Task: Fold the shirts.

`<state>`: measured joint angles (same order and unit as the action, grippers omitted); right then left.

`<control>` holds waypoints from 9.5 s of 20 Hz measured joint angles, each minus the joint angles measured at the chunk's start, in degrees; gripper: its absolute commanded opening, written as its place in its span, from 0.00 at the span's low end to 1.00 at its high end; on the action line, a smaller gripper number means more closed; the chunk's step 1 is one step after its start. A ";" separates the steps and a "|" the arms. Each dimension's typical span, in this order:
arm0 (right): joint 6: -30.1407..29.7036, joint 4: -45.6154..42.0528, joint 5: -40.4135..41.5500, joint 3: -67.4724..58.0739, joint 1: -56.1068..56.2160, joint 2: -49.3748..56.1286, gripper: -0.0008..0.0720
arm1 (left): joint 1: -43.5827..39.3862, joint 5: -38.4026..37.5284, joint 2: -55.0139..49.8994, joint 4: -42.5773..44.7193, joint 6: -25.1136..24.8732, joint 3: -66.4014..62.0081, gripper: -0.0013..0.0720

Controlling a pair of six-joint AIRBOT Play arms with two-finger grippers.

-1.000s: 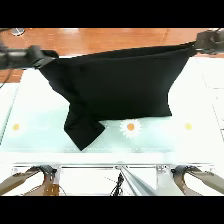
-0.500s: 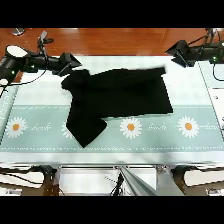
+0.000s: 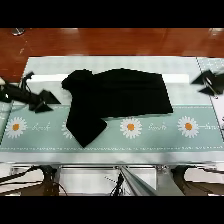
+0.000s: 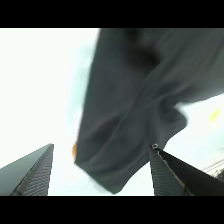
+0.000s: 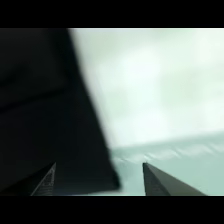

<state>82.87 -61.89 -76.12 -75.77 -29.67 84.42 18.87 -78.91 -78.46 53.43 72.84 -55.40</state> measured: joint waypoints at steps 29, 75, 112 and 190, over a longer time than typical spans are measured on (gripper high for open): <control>-2.86 6.75 5.22 15.26 7.39 5.90 0.86 | -11.08 17.68 -0.02 -17.94 -11.52 17.00 0.06; -3.63 -7.43 4.70 -6.03 19.61 -32.26 0.04 | -13.99 20.50 32.68 3.06 11.56 -12.52 0.06; -13.86 20.74 9.11 40.57 -1.81 -32.85 0.86 | 7.96 10.38 13.79 -8.72 -7.21 26.58 0.98; 4.68 -6.12 -10.01 -38.42 13.40 -45.70 0.04 | -0.96 11.13 48.41 22.77 8.46 -46.84 0.05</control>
<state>87.55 -68.01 -86.13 -114.19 -16.27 38.72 17.91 -67.79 -30.04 76.20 81.30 -102.24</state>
